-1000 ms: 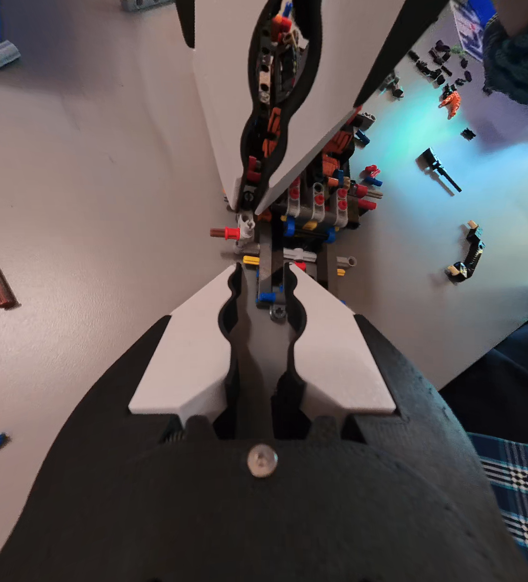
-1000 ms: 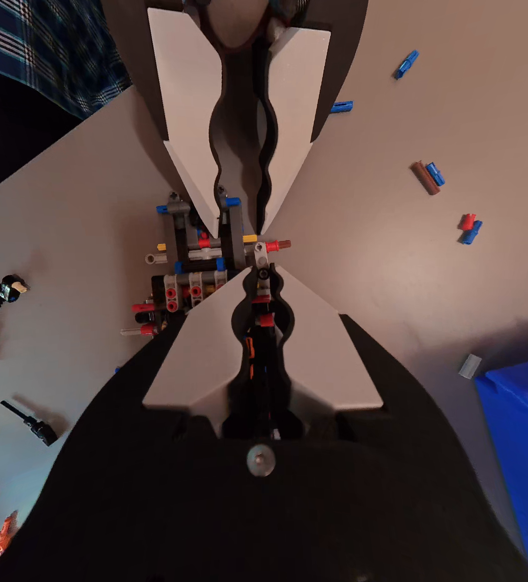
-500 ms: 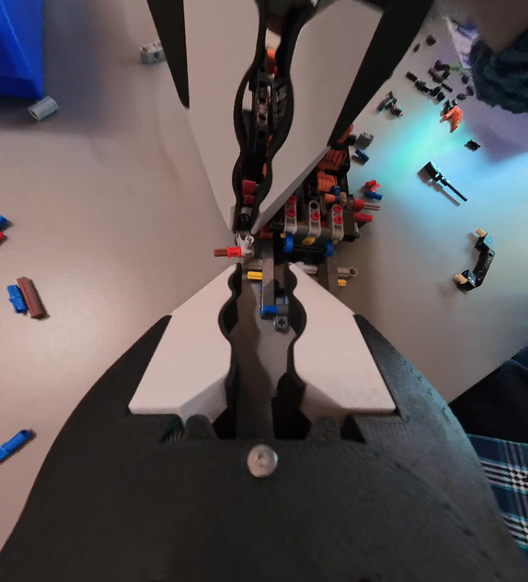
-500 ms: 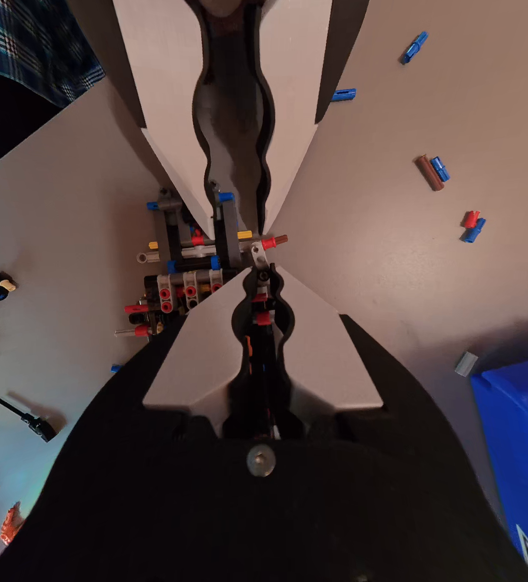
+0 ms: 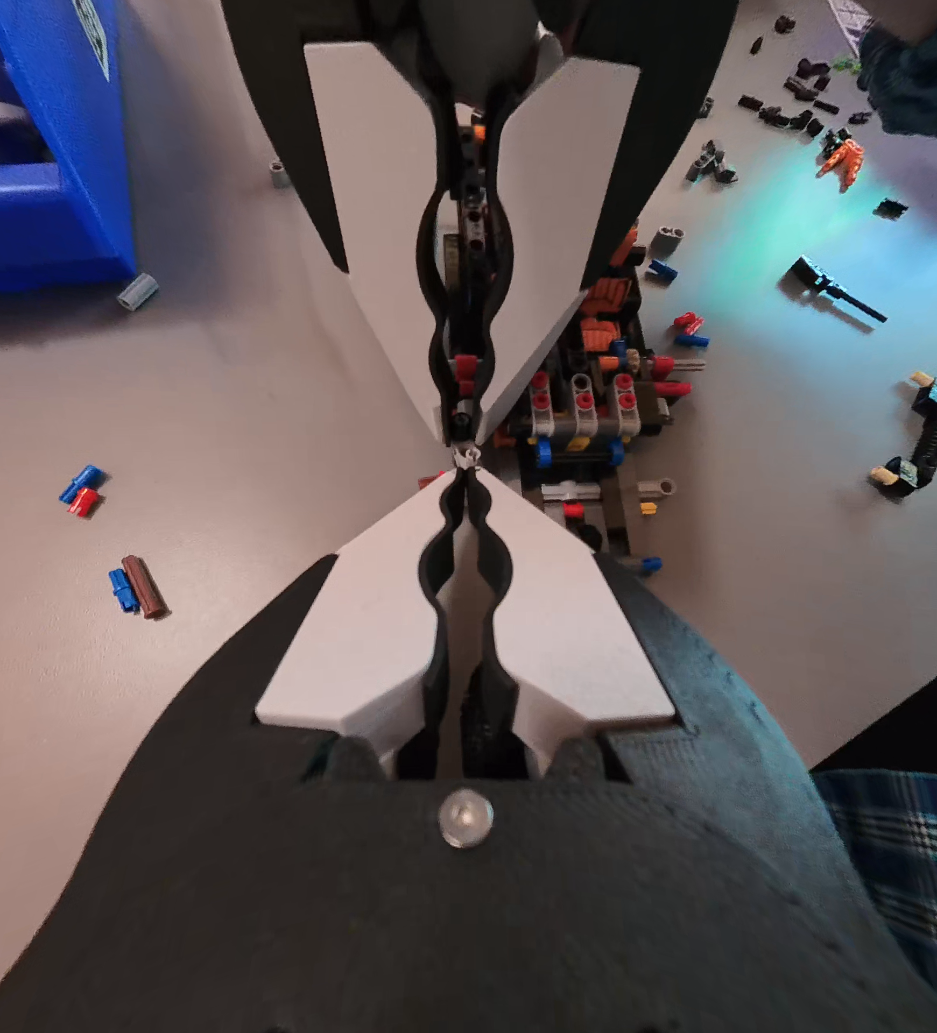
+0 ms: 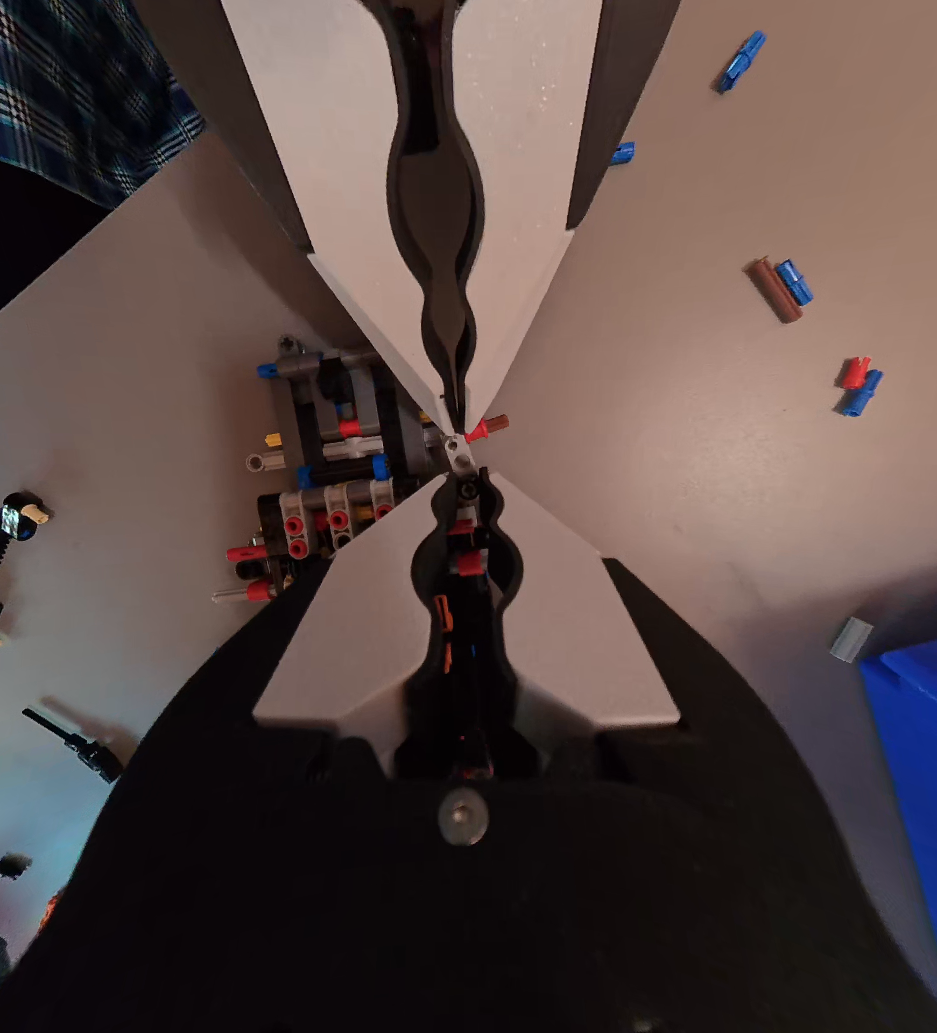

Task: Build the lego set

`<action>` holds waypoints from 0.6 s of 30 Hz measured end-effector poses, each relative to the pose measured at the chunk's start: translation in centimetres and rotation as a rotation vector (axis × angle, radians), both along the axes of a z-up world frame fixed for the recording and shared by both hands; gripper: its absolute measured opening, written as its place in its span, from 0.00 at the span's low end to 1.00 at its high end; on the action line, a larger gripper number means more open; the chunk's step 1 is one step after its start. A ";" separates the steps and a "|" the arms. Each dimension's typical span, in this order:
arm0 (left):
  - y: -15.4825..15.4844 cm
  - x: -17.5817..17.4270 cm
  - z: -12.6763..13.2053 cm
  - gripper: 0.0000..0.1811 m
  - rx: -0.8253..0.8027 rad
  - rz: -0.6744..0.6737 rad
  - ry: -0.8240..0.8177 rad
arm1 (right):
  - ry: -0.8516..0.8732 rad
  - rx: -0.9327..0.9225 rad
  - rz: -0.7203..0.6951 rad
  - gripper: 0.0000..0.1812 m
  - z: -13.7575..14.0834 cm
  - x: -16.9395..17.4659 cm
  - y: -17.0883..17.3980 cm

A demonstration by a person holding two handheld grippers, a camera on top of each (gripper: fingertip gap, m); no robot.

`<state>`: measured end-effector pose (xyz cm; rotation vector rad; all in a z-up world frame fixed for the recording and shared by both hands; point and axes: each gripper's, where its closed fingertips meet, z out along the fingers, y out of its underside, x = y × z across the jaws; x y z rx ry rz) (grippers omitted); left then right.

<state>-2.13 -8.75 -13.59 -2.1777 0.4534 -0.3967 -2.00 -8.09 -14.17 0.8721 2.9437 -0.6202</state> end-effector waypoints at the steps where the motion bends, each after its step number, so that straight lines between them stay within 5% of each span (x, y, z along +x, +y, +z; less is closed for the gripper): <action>1: 0.0 0.0 0.0 0.00 0.000 -0.003 -0.003 | -0.005 0.005 0.001 0.02 0.0 0.0 0.0; 18: -0.1 0.0 -0.5 0.00 0.015 -0.030 0.047 | 0.020 0.015 -0.042 0.05 0.2 -0.2 0.1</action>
